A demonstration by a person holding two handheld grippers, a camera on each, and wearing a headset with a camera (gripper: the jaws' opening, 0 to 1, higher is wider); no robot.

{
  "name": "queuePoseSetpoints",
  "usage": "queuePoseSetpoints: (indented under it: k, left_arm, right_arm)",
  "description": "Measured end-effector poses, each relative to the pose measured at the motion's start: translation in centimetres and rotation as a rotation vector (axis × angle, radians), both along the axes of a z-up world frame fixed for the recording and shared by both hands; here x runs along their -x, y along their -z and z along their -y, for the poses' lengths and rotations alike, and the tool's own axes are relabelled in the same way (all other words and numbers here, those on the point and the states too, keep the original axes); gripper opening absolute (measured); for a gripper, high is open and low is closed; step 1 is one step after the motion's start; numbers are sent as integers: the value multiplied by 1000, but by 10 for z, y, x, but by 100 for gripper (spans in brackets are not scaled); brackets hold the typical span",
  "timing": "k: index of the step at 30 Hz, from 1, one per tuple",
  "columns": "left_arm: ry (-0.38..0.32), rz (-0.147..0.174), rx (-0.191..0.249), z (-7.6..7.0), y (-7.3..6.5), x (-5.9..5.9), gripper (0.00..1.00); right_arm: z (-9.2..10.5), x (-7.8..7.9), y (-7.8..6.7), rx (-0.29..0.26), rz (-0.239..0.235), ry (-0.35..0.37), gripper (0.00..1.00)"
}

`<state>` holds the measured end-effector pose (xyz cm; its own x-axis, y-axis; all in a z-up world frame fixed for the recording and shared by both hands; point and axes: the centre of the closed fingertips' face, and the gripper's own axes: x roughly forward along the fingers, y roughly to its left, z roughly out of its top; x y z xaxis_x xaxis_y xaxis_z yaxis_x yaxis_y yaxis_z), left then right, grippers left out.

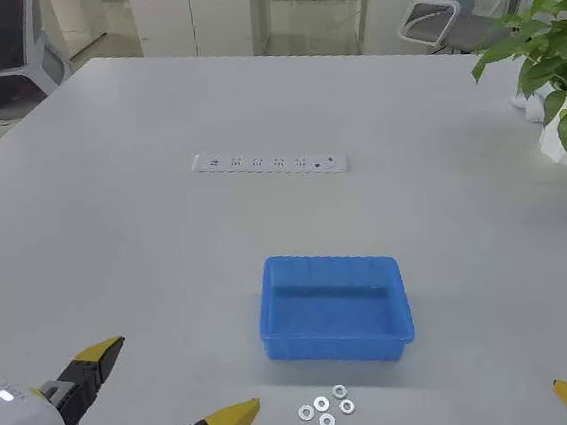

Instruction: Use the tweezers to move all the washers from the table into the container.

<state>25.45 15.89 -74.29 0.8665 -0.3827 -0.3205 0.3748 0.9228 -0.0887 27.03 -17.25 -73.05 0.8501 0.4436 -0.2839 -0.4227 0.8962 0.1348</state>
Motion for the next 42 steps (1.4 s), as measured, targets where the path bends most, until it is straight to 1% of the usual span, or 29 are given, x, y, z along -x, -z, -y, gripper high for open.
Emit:
queuePoseSetpoints:
  k: [13, 24, 39, 42]
  left_arm:
    - [1, -4, -8, 1, 0, 0, 89]
    - [3, -6, -14, 2, 0, 1, 88]
    - [11, -21, -32, -1, 6, 1, 87]
    - [16, -21, -26, -1, 6, 1, 87]
  right_arm:
    - [4, -1, 2, 3, -2, 2, 63]
    - [0, 0, 1, 5, -2, 0, 63]
    - [-1, 1, 2, 7, -10, -6, 63]
    - [-2, 1, 2, 8, -11, -8, 62]
